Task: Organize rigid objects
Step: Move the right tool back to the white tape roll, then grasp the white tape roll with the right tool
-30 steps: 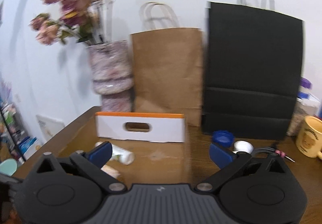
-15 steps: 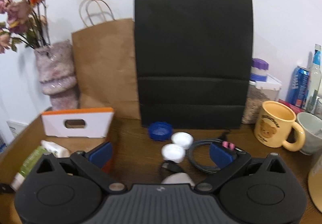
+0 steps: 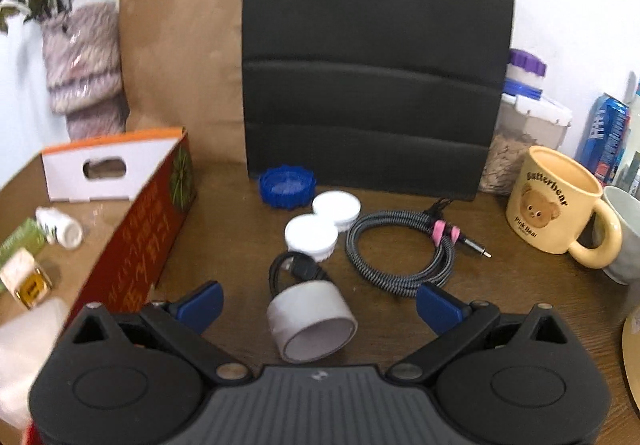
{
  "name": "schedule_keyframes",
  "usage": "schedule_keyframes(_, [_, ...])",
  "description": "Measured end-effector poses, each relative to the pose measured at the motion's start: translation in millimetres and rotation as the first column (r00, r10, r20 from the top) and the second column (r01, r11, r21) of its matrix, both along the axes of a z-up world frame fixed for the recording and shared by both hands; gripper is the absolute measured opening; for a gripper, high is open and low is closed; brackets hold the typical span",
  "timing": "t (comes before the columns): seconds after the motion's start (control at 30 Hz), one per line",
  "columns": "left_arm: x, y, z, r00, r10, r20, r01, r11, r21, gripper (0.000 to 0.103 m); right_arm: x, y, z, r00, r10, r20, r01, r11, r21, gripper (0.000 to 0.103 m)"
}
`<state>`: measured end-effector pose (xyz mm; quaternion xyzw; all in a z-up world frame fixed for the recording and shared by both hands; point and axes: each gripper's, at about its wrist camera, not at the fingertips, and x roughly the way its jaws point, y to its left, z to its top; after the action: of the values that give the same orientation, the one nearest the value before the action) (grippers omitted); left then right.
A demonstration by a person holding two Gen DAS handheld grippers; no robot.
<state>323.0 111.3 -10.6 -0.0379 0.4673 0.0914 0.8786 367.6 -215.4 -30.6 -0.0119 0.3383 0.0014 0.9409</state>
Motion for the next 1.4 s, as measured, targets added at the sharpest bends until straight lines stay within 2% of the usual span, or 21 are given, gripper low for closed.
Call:
schedule_keyframes(0.13, [0, 0, 0, 1.0, 0.0, 0.0, 0.0, 1.0, 0.001, 0.011, 2, 1, -5, 1.0, 0.005, -0.016, -0.005, 1.0, -0.005, 0.101])
schedule_keyframes(0.17, [0, 0, 0, 1.0, 0.0, 0.0, 0.0, 1.0, 0.0, 0.011, 3, 0, -7, 1.0, 0.009, -0.016, -0.009, 1.0, -0.002, 0.096])
schedule_keyframes(0.23, [0, 0, 0, 1.0, 0.0, 0.0, 0.0, 1.0, 0.0, 0.011, 4, -1, -9, 1.0, 0.017, -0.024, -0.017, 1.0, 0.008, 0.084])
schedule_keyframes(0.3, [0, 0, 0, 1.0, 0.001, 0.0, -0.001, 1.0, 0.0, 0.011, 6, -2, -12, 0.999, 0.035, -0.042, -0.034, 0.999, 0.023, 0.048])
schedule_keyframes(0.8, [0, 0, 0, 1.0, 0.001, 0.0, -0.001, 1.0, 0.0, 0.011, 0, -4, -1, 1.0, 0.031, -0.001, -0.031, 0.999, 0.035, 0.047])
schedule_keyframes(1.4, [0, 0, 0, 1.0, 0.001, 0.0, -0.001, 1.0, -0.001, 0.011, -23, 14, 35, 0.988, 0.084, 0.128, -0.086, 0.996, 0.011, 0.047])
